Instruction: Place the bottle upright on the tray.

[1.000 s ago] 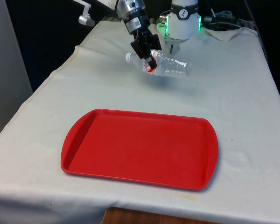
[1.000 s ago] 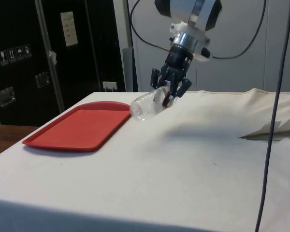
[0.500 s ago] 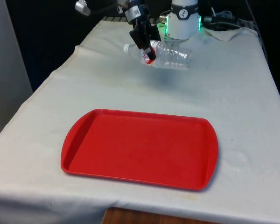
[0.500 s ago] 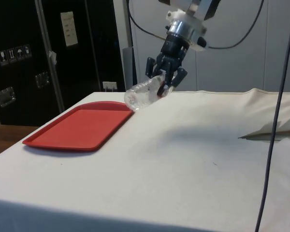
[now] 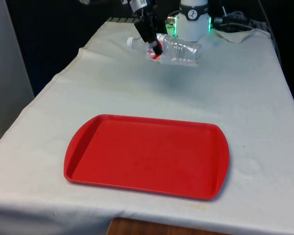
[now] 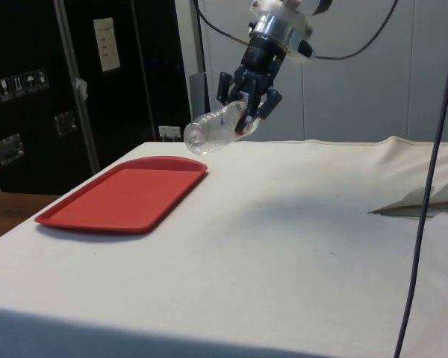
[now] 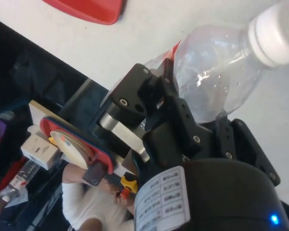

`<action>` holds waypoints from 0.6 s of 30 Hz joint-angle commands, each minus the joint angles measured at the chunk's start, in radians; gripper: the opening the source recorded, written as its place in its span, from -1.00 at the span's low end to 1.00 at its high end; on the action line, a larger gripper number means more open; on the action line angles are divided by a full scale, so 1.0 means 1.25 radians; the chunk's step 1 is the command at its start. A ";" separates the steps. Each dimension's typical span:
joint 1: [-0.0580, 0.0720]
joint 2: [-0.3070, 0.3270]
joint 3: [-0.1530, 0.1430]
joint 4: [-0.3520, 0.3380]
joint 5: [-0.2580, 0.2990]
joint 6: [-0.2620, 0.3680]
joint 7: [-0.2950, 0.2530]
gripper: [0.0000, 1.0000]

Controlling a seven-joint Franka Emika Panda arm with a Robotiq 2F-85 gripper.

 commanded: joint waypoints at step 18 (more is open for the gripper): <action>0.001 -0.025 0.010 0.034 -0.110 0.010 0.082 -0.93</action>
